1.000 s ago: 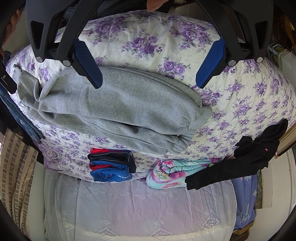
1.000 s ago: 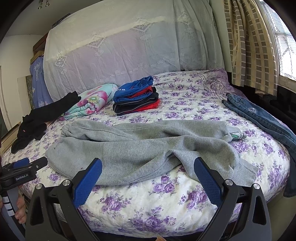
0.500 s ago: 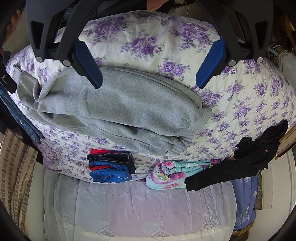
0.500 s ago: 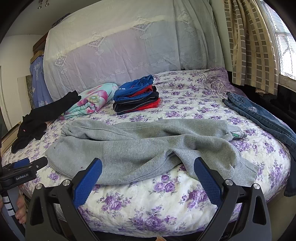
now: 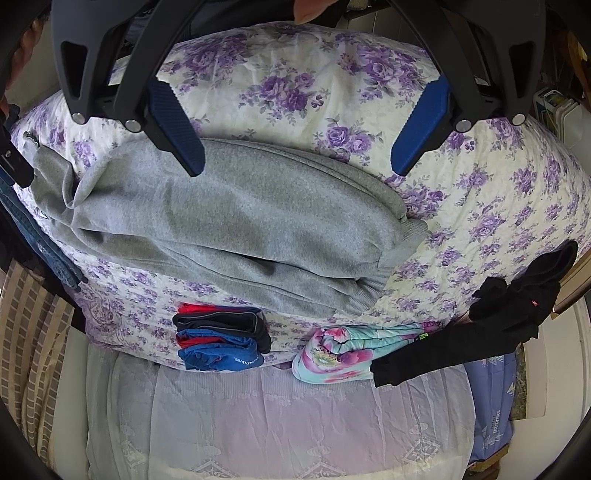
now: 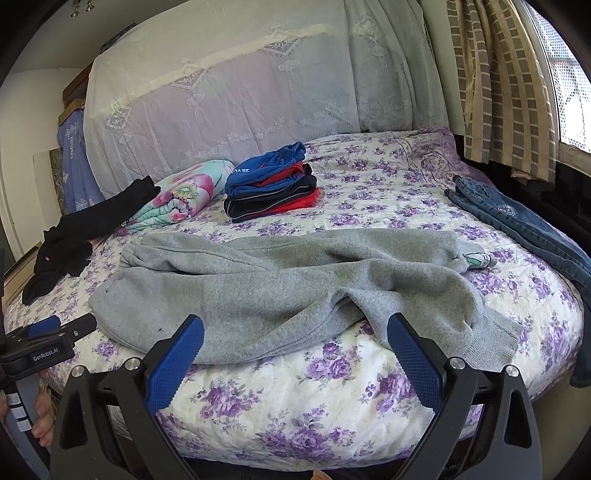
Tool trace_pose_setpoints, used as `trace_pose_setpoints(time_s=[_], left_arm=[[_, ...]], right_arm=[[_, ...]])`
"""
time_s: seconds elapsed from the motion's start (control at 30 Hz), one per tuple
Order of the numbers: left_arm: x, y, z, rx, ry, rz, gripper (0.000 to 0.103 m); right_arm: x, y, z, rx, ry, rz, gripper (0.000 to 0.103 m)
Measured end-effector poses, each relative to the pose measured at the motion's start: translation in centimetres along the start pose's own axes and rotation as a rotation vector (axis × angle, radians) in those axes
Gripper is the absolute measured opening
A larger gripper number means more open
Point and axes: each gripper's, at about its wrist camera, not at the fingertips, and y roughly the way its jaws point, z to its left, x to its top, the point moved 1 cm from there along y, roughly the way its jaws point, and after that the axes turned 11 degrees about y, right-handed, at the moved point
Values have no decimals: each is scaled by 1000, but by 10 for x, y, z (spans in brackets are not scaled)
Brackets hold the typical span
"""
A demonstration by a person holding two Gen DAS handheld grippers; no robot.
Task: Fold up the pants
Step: 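Move both tools down to the grey sweatpants' leg cuffs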
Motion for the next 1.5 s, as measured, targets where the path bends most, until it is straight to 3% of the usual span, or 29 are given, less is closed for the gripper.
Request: trace_pose_setpoints(time_s=[0.23,0.33,0.43,0.53,0.77,0.9,1.17,1.33,1.5], left_arm=[[-14,19,3,-95,28,-3,99],[-25,35,14,-140,17,35,99],[-28,45,36,-119,-31,37,99],[-18,54,64,-102,-77,41,99],[19,82,119,-43,-141,72,99],[49,97,138,-2,-159,58,99],[98,128,143,64,-111,46,99],[105,136,141,48,-92,24,99],[108,157,149,31,-71,43,99]], right_arm=[[-4,16,-17,65,15,86,99],[5,15,-40,46,38,54,99],[26,13,-74,68,115,9,99],[50,23,-117,157,236,27,99],[90,81,-242,198,684,164,99],[85,115,-267,193,809,228,99],[99,150,-253,156,751,205,99],[92,164,-250,119,746,218,100],[87,167,-241,102,638,227,100]])
